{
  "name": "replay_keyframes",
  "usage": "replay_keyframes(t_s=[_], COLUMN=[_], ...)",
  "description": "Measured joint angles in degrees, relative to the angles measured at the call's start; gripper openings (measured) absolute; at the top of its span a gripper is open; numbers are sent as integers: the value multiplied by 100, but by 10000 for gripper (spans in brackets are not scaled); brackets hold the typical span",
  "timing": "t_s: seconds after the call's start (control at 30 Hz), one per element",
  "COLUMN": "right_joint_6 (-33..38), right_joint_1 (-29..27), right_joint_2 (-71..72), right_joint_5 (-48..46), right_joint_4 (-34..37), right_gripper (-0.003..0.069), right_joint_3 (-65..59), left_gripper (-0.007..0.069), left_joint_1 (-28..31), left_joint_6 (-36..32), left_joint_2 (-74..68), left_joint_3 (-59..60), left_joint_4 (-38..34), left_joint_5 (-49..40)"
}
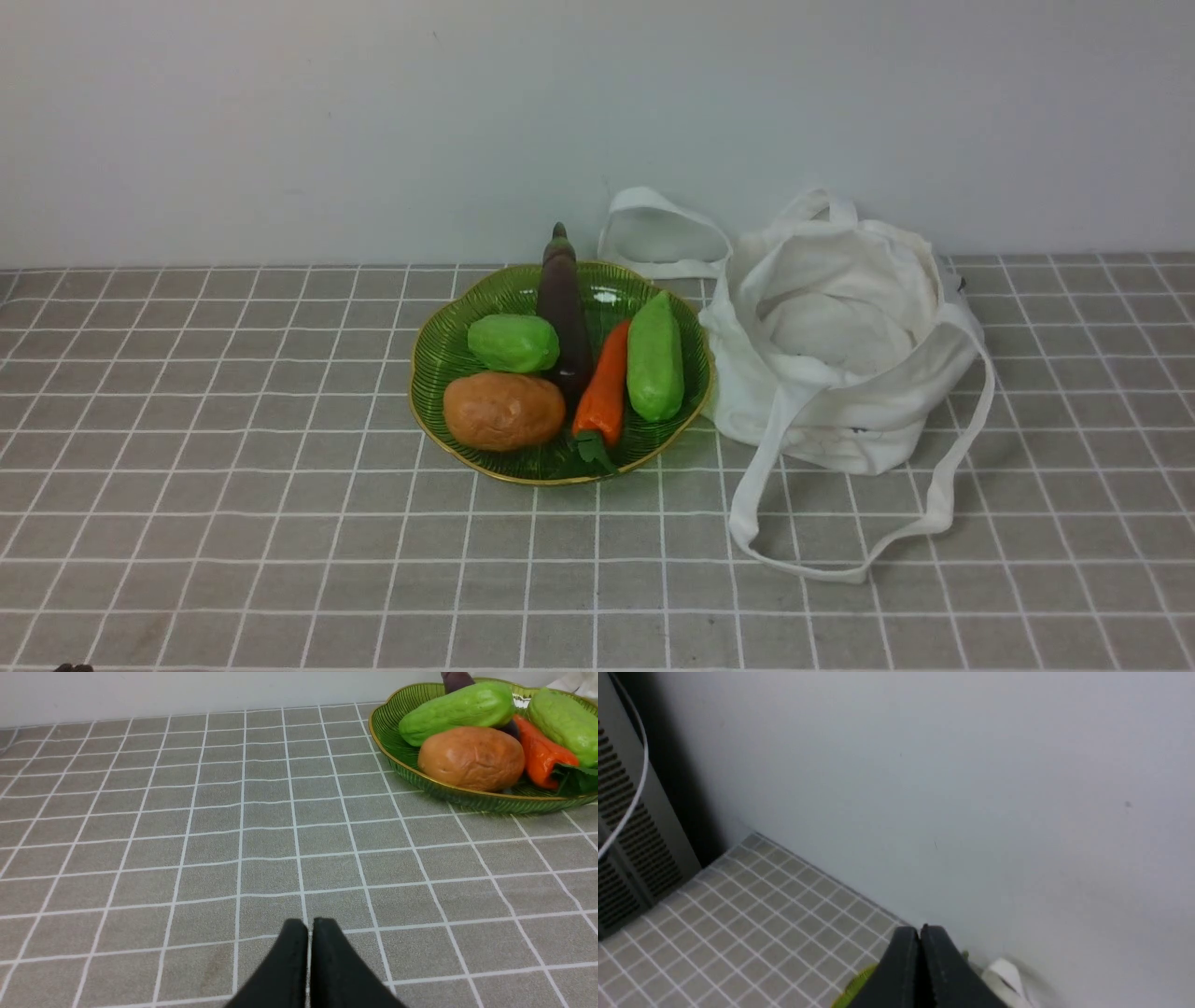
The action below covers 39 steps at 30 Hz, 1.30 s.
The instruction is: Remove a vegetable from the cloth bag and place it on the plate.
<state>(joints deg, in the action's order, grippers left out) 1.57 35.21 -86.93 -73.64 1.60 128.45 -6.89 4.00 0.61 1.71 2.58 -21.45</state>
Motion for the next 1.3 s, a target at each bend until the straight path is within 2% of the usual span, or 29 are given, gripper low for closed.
replay_keyframes(t_s=[0.03, 0.27, 0.3, 0.37, 0.4, 0.47, 0.5, 0.57, 0.6, 0.67, 0.73, 0.77, 1.0, 1.3], right_joint_6=[0, -423, -441, -619, -641, -741, -740, -746, -746, -635, -562, -511, -504, -504], right_joint_1=[0, 0, 0, 0, 0, 0, 0, 0, 0, 0, 0, 0, 0, 0], right_joint_2=[60, 2684, 2684, 3733, 3903, 5011, 5093, 6130, 6202, 6942, 7122, 7216, 7162, 7162], right_joint_5=[0, -8, -8, 98, 157, 743, 874, 1896, 1981, 3092, 3531, 4083, 5271, 5350], right_joint_4=[-18, -1040, -1065, -1270, -1279, -1350, -1349, -1353, -1353, -1353, -1348, -1334, -1330, -1335], right_gripper=[-15, -15, -15, -15, -15, -15, -15, -15, -15, -15, -15, -15, -15, -15], right_joint_3=[0, -2953, -3030, -4073, -4156, -5395, -5487, -6670, -6771, -8085, -8477, -9107, -10012, -10139], left_gripper=[-5, -5, -5, -5, -5, -5, -5, -5, -5, -5, -5, -5, -5, -5], left_joint_1=[0, 0, 0, 0, 0, 0, 0, 0, 0, 0, 0, 0, 0, 0], left_joint_6=[0, 0, 0, 0, 0, 0, 0, 0, 0, 0, 0, 0, 0, 0], left_joint_2=[0, 0, 0, 0, 0, 0, 0, 0, 0, 0, 0, 0, 0, 0], left_joint_3=[0, 0, 0, 0, 0, 0, 0, 0, 0, 0, 0, 0, 0, 0], left_joint_4=[0, 0, 0, 0, 0, 0, 0, 0, 0, 0, 0, 0, 0, 0], left_joint_5=[0, 0, 0, 0, 0, 0, 0, 0, 0, 0, 0, 0, 0, 0])
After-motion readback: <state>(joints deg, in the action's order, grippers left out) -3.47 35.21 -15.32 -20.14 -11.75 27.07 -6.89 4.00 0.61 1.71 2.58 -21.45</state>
